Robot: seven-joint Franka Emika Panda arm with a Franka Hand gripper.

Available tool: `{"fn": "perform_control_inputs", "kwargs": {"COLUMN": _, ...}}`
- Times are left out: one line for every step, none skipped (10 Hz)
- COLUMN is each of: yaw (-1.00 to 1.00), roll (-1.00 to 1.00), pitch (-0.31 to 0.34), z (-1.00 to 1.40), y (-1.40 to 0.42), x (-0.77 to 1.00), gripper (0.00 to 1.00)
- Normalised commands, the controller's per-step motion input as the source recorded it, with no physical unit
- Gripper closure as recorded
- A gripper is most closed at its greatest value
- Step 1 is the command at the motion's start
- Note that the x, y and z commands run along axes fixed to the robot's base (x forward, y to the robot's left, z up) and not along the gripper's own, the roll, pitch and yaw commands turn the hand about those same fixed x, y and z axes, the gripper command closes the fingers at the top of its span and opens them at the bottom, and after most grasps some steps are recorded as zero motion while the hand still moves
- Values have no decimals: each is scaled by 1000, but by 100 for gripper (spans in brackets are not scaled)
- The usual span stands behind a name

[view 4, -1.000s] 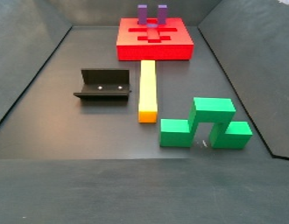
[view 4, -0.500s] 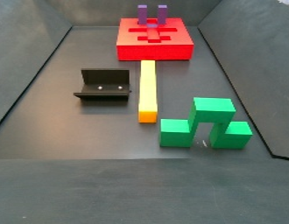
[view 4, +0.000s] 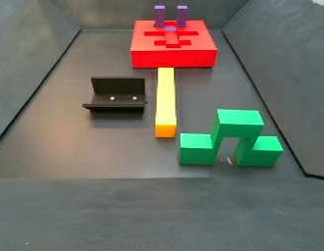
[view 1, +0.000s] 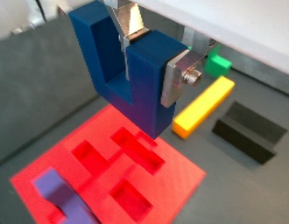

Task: Pick up the blue object. Move up. Place the blue object on the fixture. Regrasp the blue object. Move to above the board. Insert the blue object.
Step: Insert the blue object.

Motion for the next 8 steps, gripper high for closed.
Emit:
{"fn": "perform_control_inputs", "kwargs": {"yaw": -66, "roll": -284, "pitch": -144, "z": -546, "y": 237, "x": 146, "gripper": 100}}
{"fn": "perform_control_inputs", "kwargs": {"yaw": -117, "roll": -343, "pitch": -184, "z": -417, "y": 243, "x": 0, "gripper": 100}}
{"fn": "perform_control_inputs", "kwargs": {"yaw": -83, "roll": -369, "pitch": -181, "z": -374, "y": 269, "x": 20, "gripper": 100}}
{"fn": "perform_control_inputs", "kwargs": {"yaw": -46, "roll": -396, "pitch": -203, "z": -320, "y": 277, "x": 0, "gripper": 100}}
{"fn": "perform_control_inputs", "kwargs": {"yaw": -31, "roll": -397, "pitch": -230, "z": -286, "y": 280, "x": 0, "gripper": 100}}
{"fn": "perform_control_inputs", "kwargs": {"yaw": 0, "roll": -180, "pitch": -273, "z": -309, "y": 9, "x": 0, "gripper": 100}}
{"fn": "perform_control_inputs", "kwargs": {"yaw": 0, "roll": 67, "pitch": -201, "z": -220, "y": -100, "x": 0, "gripper": 100}}
{"fn": "perform_control_inputs", "kwargs": {"yaw": 0, "roll": 30, "pitch": -220, "z": -397, "y": -77, "x": 0, "gripper": 100}}
